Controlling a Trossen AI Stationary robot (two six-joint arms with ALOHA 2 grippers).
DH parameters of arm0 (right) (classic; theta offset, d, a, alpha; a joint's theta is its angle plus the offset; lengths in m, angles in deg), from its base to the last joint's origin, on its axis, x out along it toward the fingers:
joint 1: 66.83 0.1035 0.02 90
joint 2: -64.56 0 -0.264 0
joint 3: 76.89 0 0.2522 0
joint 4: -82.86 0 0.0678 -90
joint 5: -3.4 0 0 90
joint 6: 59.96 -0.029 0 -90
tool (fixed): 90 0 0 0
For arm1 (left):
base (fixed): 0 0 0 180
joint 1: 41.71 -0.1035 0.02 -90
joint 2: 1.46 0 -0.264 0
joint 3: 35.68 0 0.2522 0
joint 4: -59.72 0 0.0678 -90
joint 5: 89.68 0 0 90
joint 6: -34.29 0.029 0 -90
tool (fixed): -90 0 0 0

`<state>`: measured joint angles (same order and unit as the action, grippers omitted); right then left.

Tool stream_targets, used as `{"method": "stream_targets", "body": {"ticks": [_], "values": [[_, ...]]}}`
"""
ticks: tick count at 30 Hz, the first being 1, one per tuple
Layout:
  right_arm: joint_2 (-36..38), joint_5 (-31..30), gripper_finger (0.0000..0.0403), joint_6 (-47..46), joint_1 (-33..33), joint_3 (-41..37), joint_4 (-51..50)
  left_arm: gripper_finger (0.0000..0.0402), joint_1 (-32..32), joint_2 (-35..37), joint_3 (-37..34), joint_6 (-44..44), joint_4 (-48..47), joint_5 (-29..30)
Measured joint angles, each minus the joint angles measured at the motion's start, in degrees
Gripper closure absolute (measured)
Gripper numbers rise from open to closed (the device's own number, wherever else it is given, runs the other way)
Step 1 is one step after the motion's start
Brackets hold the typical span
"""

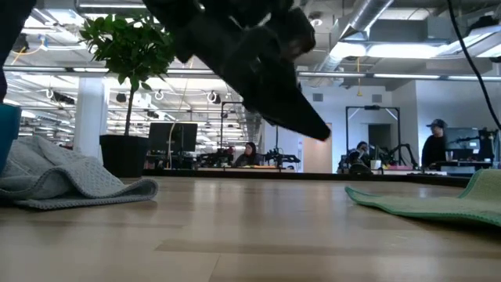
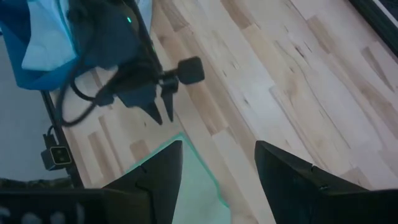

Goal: Fold microfiber towels
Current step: Fold the green microfiber towel

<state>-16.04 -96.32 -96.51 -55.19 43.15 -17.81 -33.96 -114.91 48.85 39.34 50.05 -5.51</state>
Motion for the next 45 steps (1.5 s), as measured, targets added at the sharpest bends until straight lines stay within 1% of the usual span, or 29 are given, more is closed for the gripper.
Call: {"method": "stream_targets", "body": {"ticks": [5,12,15,20,24,31,34,38,39,45], "values": [[0.0,0.0,0.0178,0.0,0.0,0.0,0.1,0.0311,0.0,-5.9,1.7,-0.2,6.3,-0.3],[0.0,0.0,0.0178,0.0,0.0,0.0,0.4,0.0311,0.0,-12.1,6.5,-0.2,7.0,0.1],[0.0,0.0,0.0178,0.0,0.0,0.0,0.4,0.0311,0.0,-12.6,7.3,-0.2,6.8,0.3],[0.0,0.0,0.0178,0.1,0.0,0.0,0.4,0.0311,-0.1,-12.9,7.4,-0.2,5.8,2.5],[0.0,0.0,0.0178,0.1,0.0,0.0,0.4,0.0311,0.0,-13.3,6.9,-0.3,3.5,1.8],[0.0,0.0,0.0178,0.1,0.0,0.0,0.4,0.0313,0.0,-13.2,6.5,0.1,2.3,3.7],[0.0,0.0,0.0178,0.1,0.0,0.0,0.4,0.0333,0.0,-12.9,6.6,0.4,-0.3,5.3],[0.0,0.0,0.0178,0.1,0.0,0.0,0.4,0.0384,-0.2,-12.8,6.7,2.1,-4.6,6.1],[0.0,0.0,0.0178,0.1,0.0,0.0,0.4,0.0392,-0.3,-12.8,6.7,2.1,-5.5,6.2],[0.0,-0.9,0.0178,0.1,0.0,0.0,0.4,0.0400,-2.4,-11.3,6.6,1.3,-11.0,6.2]]}}
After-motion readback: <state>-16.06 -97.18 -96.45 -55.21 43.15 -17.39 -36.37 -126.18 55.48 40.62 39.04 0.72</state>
